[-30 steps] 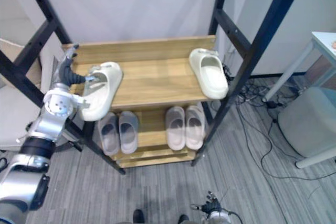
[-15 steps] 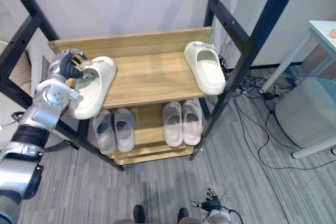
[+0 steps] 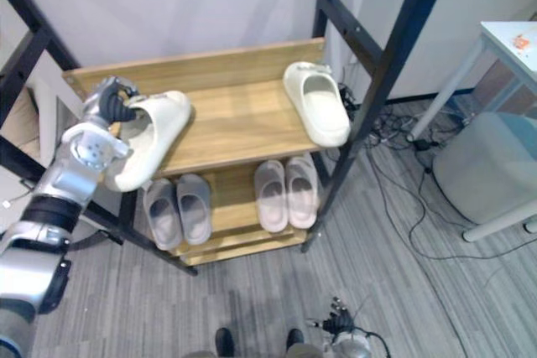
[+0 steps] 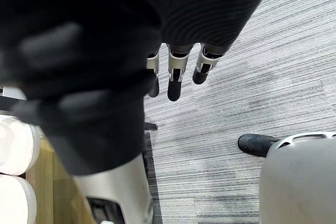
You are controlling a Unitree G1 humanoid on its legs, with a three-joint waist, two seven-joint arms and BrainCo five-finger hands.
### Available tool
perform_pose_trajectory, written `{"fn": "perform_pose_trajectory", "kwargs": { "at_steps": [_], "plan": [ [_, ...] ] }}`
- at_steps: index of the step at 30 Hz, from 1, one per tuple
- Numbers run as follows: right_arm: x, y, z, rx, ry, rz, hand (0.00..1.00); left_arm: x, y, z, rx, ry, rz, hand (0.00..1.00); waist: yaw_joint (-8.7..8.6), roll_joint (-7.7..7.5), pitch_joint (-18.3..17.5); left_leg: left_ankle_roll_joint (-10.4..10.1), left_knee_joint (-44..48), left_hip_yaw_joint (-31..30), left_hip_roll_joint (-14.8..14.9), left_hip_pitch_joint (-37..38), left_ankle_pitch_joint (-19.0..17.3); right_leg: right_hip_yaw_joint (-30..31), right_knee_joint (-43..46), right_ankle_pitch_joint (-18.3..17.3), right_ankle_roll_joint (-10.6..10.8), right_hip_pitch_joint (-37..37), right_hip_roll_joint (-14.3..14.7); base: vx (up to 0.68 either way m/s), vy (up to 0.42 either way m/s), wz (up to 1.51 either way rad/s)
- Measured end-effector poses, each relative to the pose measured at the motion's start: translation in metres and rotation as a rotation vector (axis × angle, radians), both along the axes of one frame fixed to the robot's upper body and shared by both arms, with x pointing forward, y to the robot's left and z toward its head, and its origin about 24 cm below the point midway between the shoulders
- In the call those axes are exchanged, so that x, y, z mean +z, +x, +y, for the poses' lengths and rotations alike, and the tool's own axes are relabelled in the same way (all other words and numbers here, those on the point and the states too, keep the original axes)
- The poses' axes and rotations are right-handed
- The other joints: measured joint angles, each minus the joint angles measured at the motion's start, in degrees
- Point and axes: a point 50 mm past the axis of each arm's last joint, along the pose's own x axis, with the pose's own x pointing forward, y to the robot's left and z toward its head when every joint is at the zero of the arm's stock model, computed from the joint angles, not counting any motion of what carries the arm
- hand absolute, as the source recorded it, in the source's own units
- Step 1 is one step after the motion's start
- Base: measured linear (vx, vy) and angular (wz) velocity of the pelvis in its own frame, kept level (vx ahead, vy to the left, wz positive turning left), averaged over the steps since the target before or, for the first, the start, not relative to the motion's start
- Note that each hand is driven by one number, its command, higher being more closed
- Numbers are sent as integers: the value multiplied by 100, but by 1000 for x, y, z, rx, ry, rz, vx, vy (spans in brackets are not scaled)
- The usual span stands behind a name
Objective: Organize the slippers on the shoe rack
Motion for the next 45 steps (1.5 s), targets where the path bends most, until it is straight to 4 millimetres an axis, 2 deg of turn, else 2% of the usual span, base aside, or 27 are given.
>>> {"fn": "perform_pose_trajectory", "kwargs": {
  "at_steps": [3,6,9,12,15,22,29,35,36,45],
  "plan": [
    [0,0,-1,-4,0,-1,0,-1,3,-13,-35,-24,0,100,-5,35,12,1,0,-6,-12,5,1,-8,15,1,1,0,-15,0,0,0],
    [1,0,-3,-16,3,-3,0,-2,9,-39,-110,-87,2,100,-21,81,17,2,0,-16,-25,6,2,-18,25,1,2,1,-29,0,0,0],
    [2,2,-3,-17,1,-14,0,0,11,-64,-190,-160,-10,100,-129,143,50,2,0,-2,-26,10,2,-10,26,1,2,-3,-29,6,1,-2],
    [4,4,-7,-16,-10,-22,0,9,14,-80,-225,-177,-41,100,-198,209,88,2,0,26,-20,13,2,39,26,5,-4,-23,-20,5,-3,-6],
    [5,4,-11,-16,-22,-23,0,17,15,-87,-238,-185,-63,100,-266,256,114,1,-1,95,-13,34,1,119,25,14,-18,-35,-10,7,-5,-12],
    [3,-4,-17,-25,-37,4,0,27,24,-85,-199,-198,-77,100,-331,346,165,-23,-2,366,48,22,-17,386,-17,100,-76,-138,56,2,-12,-23],
    [-1,-24,-24,-104,-23,37,0,21,27,-65,-107,-257,-63,100,-449,402,221,-33,-2,504,136,-46,-24,595,-16,179,-130,-329,147,-7,-27,-18],
    [-1,-23,-23,-107,-22,24,0,24,27,-50,-42,-309,-89,100,-472,431,249,-53,-2,544,185,-168,-35,649,-11,231,-131,-517,193,-23,-15,-6],
    [-1,-23,-23,-110,-25,23,0,26,26,-47,-27,-318,-103,0,-455,430,250,-53,-1,581,191,-196,-33,694,-11,253,-129,-532,204,15,-6,-16],
    [-1,-23,-24,-121,-36,19,0,30,25,-36,29,-333,-137,0,-468,445,261,-52,0,623,187,-205,-32,732,-9,263,-129,-565,205,5,0,-3]
  ]
}}
